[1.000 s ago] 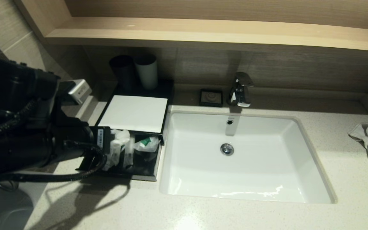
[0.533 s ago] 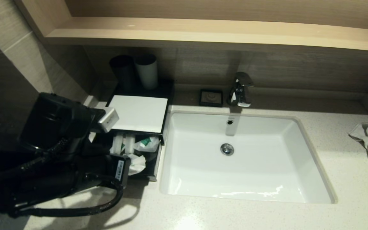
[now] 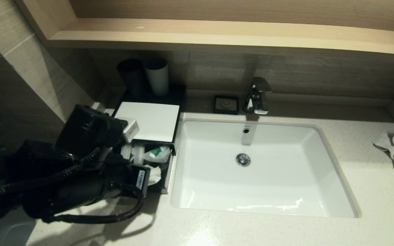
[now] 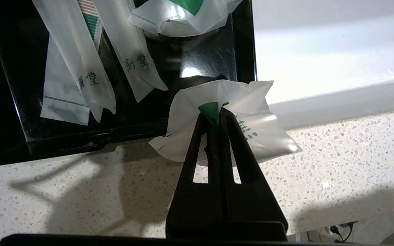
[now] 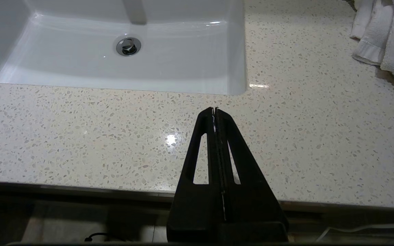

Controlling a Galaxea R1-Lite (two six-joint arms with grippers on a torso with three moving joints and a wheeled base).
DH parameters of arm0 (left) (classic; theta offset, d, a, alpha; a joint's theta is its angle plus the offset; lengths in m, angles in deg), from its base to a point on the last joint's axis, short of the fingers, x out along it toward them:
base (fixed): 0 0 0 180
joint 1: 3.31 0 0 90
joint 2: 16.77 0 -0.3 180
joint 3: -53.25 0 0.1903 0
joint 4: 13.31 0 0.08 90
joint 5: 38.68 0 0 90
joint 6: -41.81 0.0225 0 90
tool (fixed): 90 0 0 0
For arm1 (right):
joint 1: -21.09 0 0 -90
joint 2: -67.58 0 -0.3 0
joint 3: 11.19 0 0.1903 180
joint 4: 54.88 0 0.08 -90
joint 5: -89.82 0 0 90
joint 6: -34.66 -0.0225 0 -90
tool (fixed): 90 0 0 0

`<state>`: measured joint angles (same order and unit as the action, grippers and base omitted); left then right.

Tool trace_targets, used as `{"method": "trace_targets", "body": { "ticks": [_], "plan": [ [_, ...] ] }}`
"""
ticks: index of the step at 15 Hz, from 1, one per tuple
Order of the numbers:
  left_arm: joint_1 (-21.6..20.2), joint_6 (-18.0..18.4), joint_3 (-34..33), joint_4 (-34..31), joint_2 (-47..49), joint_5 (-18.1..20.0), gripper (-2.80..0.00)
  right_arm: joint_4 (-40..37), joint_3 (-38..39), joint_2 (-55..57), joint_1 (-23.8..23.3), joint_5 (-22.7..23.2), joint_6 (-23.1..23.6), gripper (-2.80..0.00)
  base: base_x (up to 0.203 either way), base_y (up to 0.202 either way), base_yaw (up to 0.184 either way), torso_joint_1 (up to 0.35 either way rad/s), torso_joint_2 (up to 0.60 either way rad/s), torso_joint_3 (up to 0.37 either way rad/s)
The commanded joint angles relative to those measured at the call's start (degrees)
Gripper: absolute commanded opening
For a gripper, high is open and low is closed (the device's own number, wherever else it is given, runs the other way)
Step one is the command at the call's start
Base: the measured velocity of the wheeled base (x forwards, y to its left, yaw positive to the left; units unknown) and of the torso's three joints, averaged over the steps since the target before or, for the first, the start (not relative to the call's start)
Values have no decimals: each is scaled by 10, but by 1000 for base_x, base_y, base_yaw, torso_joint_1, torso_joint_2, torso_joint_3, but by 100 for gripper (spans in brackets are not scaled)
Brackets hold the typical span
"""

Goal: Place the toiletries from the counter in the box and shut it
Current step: Place the bathroom toiletry into the drawer

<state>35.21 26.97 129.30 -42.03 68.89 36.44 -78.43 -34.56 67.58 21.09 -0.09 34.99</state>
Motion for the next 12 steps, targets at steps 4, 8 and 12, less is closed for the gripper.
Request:
{"method": "trace_targets", "body": {
  "ticks": [4,8,12],
  "plan": [
    [-9,0,14,11,40,-3,-280,0,0,0,0,0,0,-280,0,0,0,0,0,0],
    [-19,2,16,29,55,-3,-280,0,0,0,0,0,0,-280,0,0,0,0,0,0],
    [-35,3,21,30,56,-3,-280,0,0,0,0,0,0,-280,0,0,0,0,0,0]
  ]
}}
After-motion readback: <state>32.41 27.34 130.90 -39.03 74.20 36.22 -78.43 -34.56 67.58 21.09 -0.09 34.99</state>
